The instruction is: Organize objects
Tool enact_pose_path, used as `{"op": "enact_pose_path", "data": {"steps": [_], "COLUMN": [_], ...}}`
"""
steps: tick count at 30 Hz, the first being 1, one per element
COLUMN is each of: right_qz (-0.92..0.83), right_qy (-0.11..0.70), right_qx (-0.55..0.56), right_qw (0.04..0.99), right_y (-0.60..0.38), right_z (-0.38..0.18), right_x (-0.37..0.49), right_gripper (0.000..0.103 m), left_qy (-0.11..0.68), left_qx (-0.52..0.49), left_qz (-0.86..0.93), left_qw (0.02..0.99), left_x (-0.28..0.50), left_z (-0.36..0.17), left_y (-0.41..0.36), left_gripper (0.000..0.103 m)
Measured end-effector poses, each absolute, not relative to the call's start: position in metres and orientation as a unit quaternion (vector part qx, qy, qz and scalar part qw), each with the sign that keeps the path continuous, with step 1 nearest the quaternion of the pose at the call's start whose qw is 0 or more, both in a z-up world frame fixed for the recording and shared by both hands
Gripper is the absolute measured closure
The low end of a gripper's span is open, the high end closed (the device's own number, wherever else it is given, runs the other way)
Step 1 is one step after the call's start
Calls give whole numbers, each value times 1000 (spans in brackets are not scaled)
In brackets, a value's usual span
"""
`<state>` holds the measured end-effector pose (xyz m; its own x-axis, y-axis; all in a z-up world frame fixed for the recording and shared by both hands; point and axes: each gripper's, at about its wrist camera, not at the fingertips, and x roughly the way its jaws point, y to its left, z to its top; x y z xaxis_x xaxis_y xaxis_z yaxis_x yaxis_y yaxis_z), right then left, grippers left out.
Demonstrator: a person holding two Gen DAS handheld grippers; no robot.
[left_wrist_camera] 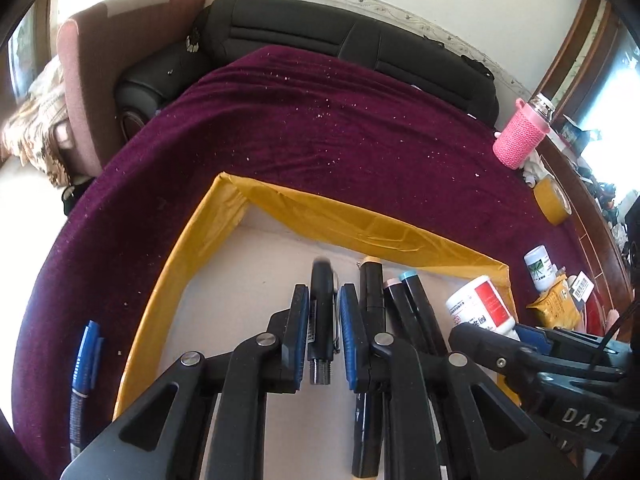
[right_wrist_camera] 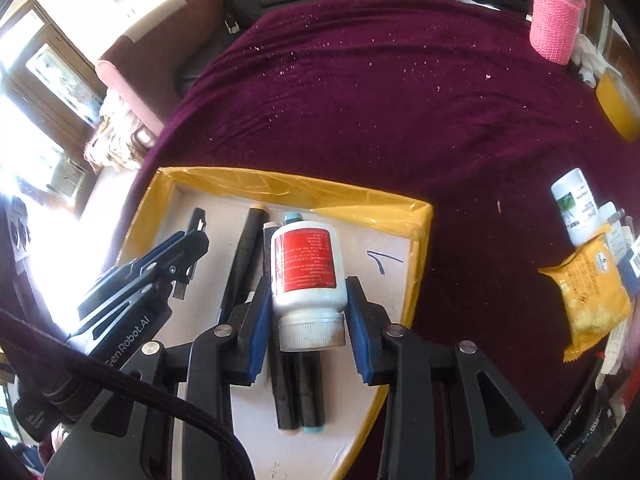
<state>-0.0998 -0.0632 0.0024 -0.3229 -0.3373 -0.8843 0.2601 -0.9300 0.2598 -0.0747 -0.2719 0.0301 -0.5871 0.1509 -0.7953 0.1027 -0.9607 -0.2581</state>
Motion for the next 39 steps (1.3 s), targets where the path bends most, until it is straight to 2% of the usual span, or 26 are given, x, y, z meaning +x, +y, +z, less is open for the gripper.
{"op": "enact_pose_path", "data": {"steps": [1, 3, 4, 7, 9, 10, 12, 16, 25, 33, 39], "right_qz": [-817, -823, -824, -833, -842, -848, -861, -893, -944, -939, -938], "right_qy": [-34, -34, -35, -40, -42, -40, -35, -25, -108, -180, -215], "right_qx": [549, 542, 540, 523, 507, 497, 474, 421, 309, 293, 270], "right_qw": [175, 168, 169, 174, 178, 180, 180, 156, 47, 13, 15], "right_y": [-62, -59, -59, -52, -47, -43, -30, 7, 143, 229, 264], "right_z": [2, 2, 2, 10, 19, 24, 36, 55, 83, 69, 59], "right_x": [-101, -103, -104, -99, -91, -86, -71, -41, 2, -7, -16], "right_gripper": [70, 67, 67, 64, 53, 52, 49, 43, 26, 26, 26], "left_qy": [-139, -133, -132, -139, -151, -158, -170, -185, -131, -131, -133], "left_qx": [-454, -453, -452, -447, -446, -444, -437, -417, -409, -448, -467], "left_qz": [880, 882, 882, 884, 882, 882, 883, 889, 896, 876, 871], "left_qw": [15, 12, 8, 1, -5, -6, -5, 13, 108, 116, 71], "left_x": [-75, -75, -75, -72, -67, -63, -50, -17, 2, -32, -76], "left_z": [30, 30, 31, 35, 41, 45, 55, 78, 110, 91, 69], "left_y": [-272, -272, -272, -276, -280, -281, -281, -266, -167, -90, -54], "left_gripper": [88, 76, 66, 63, 63, 62, 58, 40, 38, 39, 39]}}
